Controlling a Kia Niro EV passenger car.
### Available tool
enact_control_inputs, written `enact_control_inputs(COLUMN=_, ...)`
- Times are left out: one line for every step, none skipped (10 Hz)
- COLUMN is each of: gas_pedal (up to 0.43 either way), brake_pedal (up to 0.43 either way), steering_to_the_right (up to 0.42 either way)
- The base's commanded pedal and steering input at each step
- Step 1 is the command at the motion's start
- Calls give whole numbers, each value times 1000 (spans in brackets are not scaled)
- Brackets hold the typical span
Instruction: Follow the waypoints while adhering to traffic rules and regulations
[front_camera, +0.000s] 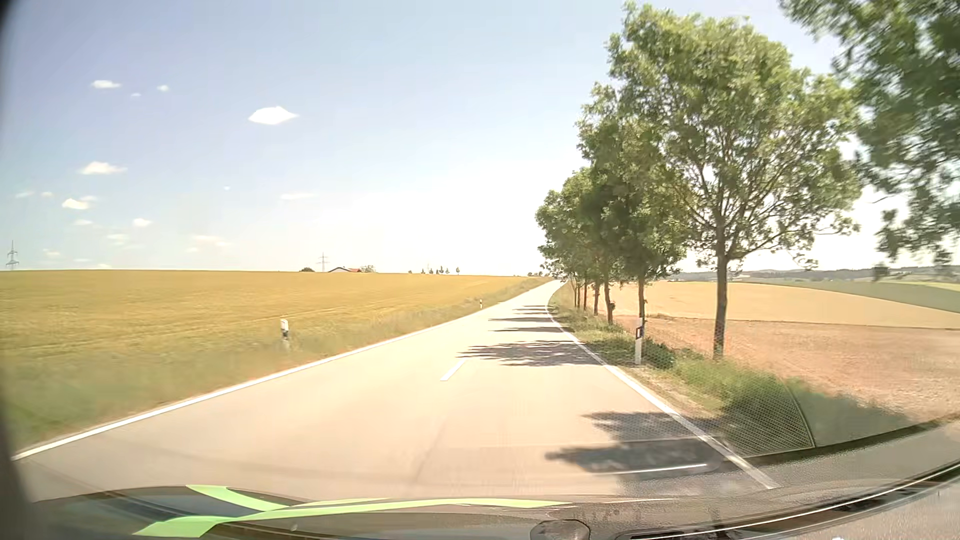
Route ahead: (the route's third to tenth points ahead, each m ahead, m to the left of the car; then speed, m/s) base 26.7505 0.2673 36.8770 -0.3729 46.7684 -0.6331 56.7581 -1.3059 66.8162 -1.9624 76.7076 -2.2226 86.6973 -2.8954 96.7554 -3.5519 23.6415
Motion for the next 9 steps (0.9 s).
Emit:
enact_control_inputs(gas_pedal=280, brake_pedal=0, steering_to_the_right=6)
enact_control_inputs(gas_pedal=240, brake_pedal=0, steering_to_the_right=5)
enact_control_inputs(gas_pedal=197, brake_pedal=0, steering_to_the_right=5)
enact_control_inputs(gas_pedal=197, brake_pedal=0, steering_to_the_right=5)
enact_control_inputs(gas_pedal=197, brake_pedal=0, steering_to_the_right=5)
enact_control_inputs(gas_pedal=197, brake_pedal=0, steering_to_the_right=5)
enact_control_inputs(gas_pedal=197, brake_pedal=0, steering_to_the_right=4)
enact_control_inputs(gas_pedal=209, brake_pedal=0, steering_to_the_right=5)
enact_control_inputs(gas_pedal=209, brake_pedal=0, steering_to_the_right=5)
